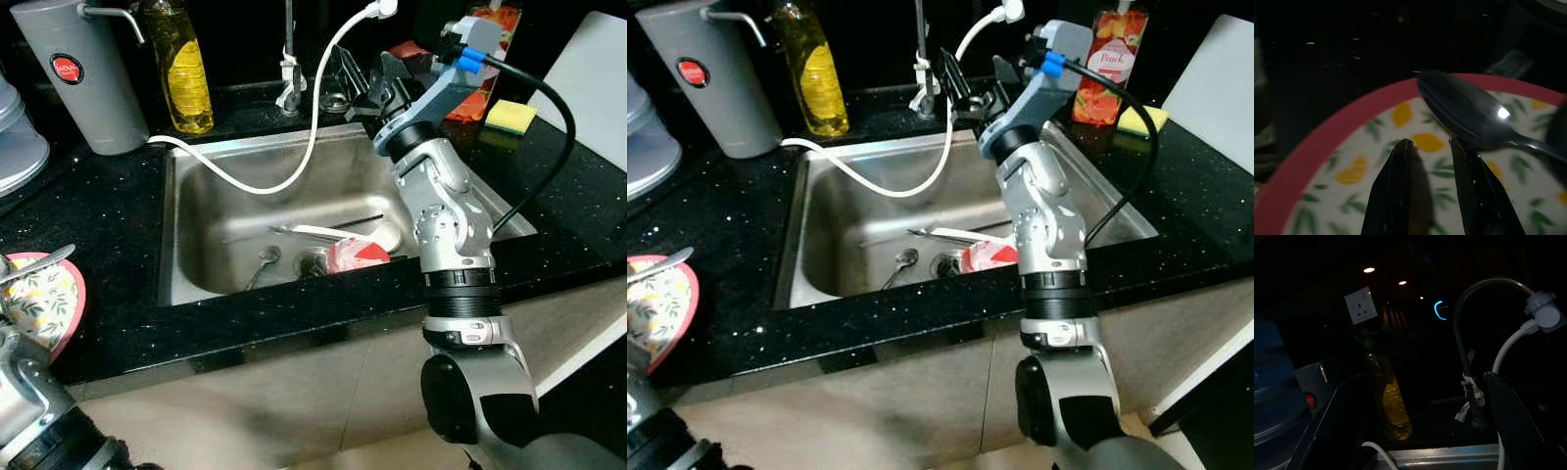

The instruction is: Kitchen organization

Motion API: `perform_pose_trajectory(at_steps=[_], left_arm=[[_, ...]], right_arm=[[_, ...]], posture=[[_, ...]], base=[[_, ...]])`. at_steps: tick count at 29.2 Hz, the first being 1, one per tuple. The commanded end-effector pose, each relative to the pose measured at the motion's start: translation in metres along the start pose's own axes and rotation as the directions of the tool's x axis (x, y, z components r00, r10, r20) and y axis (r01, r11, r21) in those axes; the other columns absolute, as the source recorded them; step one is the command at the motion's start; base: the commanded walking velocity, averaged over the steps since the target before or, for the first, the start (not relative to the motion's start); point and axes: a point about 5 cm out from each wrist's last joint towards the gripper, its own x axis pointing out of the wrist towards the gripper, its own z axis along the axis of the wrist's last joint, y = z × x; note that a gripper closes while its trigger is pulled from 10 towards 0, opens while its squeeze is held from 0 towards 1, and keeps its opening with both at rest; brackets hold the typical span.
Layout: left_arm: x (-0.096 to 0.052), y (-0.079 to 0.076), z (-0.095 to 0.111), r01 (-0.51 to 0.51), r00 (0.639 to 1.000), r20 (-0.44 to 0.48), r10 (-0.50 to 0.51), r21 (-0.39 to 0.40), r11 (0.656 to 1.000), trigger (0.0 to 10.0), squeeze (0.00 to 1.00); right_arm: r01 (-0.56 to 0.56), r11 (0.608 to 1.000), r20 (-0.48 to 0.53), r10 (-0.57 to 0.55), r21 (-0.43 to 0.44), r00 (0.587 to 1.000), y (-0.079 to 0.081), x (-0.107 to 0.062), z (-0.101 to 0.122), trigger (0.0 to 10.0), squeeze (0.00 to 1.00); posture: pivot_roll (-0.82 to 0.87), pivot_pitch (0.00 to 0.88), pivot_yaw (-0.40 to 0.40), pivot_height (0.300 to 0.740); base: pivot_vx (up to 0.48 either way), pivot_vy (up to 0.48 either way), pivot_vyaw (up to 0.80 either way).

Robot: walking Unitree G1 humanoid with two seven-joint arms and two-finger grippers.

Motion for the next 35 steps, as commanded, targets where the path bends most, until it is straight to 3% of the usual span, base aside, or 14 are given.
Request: perform_pose_trajectory(at_steps=[1, 5, 11, 16, 23, 27, 28, 29, 30, 32, 35], left_arm=[[0.006, -0.009, -0.036, 0.065, 0.983, -0.177, -0.049, 0.089, 0.994, 10.0, 0.00], [0.017, -0.036, -0.041, 0.205, 0.969, -0.183, -0.168, 0.202, 0.958, 10.0, 0.00], [0.027, -0.055, -0.048, 0.318, 0.942, -0.205, -0.265, 0.296, 0.901, 10.0, 0.00], [0.031, -0.067, -0.054, 0.382, 0.917, -0.244, -0.316, 0.301, 0.874, 10.0, 0.00], [0.034, -0.099, -0.057, 0.507, 0.856, -0.278, -0.436, 0.286, 0.813, 10.0, 0.00], [0.016, -0.131, -0.050, 0.693, 0.720, -0.302, -0.625, 0.267, 0.670, 10.0, 0.00], [0.016, -0.131, -0.050, 0.693, 0.720, -0.302, -0.625, 0.267, 0.670, 10.0, 0.00], [0.012, -0.139, -0.046, 0.725, 0.688, -0.294, -0.663, 0.278, 0.630, 10.0, 0.00], [0.012, -0.139, -0.046, 0.725, 0.688, -0.294, -0.663, 0.278, 0.630, 10.0, 0.00], [0.009, -0.146, -0.044, 0.749, 0.661, -0.286, -0.694, 0.298, 0.591, 10.0, 0.00], [0.007, -0.150, -0.043, 0.767, 0.639, -0.283, -0.715, 0.297, 0.568, 10.0, 0.00]], right_arm=[[-0.001, 1.000, -0.006, 0.001, 0.007, 1.000, 0.001, 0.001, -0.002, 10.0, 0.00], [0.002, 1.000, 0.000, -0.002, 0.005, 1.000, 0.000, 0.003, 0.000, 10.0, 0.00], [0.003, 1.000, 0.005, -0.003, -0.002, 1.000, 0.000, 0.003, 0.003, 10.0, 0.00], [0.005, 1.000, 0.005, -0.005, -0.006, 1.000, -0.001, 0.003, 0.004, 10.0, 0.00], [-0.004, 1.000, 0.009, 0.004, -0.010, 1.000, 0.000, 0.005, 0.005, 10.0, 0.00], [-0.010, 1.000, 0.011, 0.010, -0.013, 1.000, 0.001, 0.006, 0.006, 10.0, 0.00], [-0.010, 1.000, 0.011, 0.010, -0.013, 1.000, 0.001, 0.006, 0.006, 10.0, 0.00], [-0.011, 1.000, 0.013, 0.011, -0.014, 1.000, 0.001, 0.006, 0.007, 10.0, 0.00], [-0.011, 1.000, 0.013, 0.011, -0.014, 1.000, 0.001, 0.006, 0.007, 10.0, 0.00], [-0.011, 1.000, 0.016, 0.011, -0.017, 1.000, 0.001, 0.006, 0.008, 10.0, 0.00], [-0.010, 1.000, 0.017, 0.010, -0.018, 1.000, 0.001, 0.006, 0.008, 10.0, 0.00]], posture=[[0.20, 0.006, 0.040, 0.740], [0.19, 0.004, 0.036, 0.740], [0.18, 0.004, 0.035, 0.740], [0.18, 0.002, 0.030, 0.740], [0.16, 0.000, 0.021, 0.740], [0.16, 0.000, 0.022, 0.740], [0.16, 0.000, 0.022, 0.740], [0.15, 0.000, 0.023, 0.740], [0.15, 0.000, 0.023, 0.740], [0.15, 0.000, 0.024, 0.740], [0.14, 0.000, 0.023, 0.740]], base=[[0.000, 0.000, 0.00], [0.000, 0.000, 0.00], [0.000, 0.000, 0.00], [0.000, 0.000, 0.00], [0.000, 0.000, 0.00], [0.000, 0.000, 0.00], [0.000, 0.000, 0.00], [0.000, 0.000, 0.00], [0.000, 0.000, 0.00], [0.000, 0.000, 0.00], [0.000, 0.000, 0.00]])
